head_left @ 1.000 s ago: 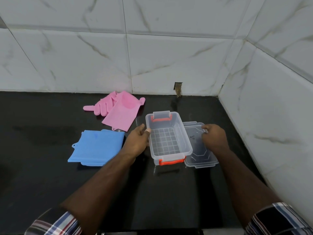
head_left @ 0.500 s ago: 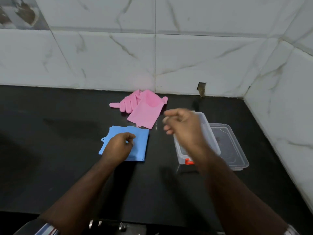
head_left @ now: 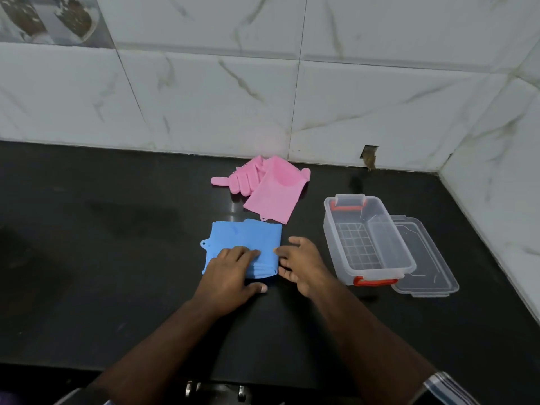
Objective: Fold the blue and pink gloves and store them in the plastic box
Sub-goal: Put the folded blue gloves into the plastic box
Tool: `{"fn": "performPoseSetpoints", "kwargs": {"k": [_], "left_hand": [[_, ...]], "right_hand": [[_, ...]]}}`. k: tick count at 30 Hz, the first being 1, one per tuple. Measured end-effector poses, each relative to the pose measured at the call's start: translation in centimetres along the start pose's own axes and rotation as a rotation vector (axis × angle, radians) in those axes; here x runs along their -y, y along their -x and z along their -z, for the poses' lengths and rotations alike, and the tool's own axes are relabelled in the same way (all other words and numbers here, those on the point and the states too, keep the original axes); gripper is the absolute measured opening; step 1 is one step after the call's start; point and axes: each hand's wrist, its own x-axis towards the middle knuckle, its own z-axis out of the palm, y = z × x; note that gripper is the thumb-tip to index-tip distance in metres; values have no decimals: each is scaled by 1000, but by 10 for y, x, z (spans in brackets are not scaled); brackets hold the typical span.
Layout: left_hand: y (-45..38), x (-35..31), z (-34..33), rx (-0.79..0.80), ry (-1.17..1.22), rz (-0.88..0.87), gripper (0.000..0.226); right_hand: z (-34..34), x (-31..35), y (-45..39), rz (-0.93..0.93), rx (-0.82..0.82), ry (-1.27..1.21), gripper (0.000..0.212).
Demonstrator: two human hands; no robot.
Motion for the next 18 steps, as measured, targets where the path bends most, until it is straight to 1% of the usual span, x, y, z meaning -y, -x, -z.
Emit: {"fn": "performPoseSetpoints", "kwargs": {"k": [3,5,7,9,11,12,14,15,17,18], "left_hand": [[0,-5,-4,-58,-60,7,80],[-2,-6,-3,-113,-83,6,68],[-4,-6,3,-156,-60,20,50],[-7,-6,16,-178,9,55,31],[-13,-5,32,-208,88,83,13],[-17,-3,41,-220,134,89,13],[-25,1,60,-240,293,79,18],[-27,2,71,-253,421,84,18],[-29,-3,94,-243,742,137,17],[-28,-7,104,-221,925,169,21]], "right_hand": [[-3,7,4,-29,43,-147,46],[-5,10,8,-30,64,-206,32],[-6,13,11,-25,81,-262,19],[-3,13,12,-4,99,-291,18],[0,12,11,31,91,-255,27],[1,11,9,54,79,-210,32],[2,12,8,111,56,-119,40],[3,15,9,147,56,-81,42],[4,24,14,241,99,-40,43],[4,30,17,292,140,-41,41]]}}
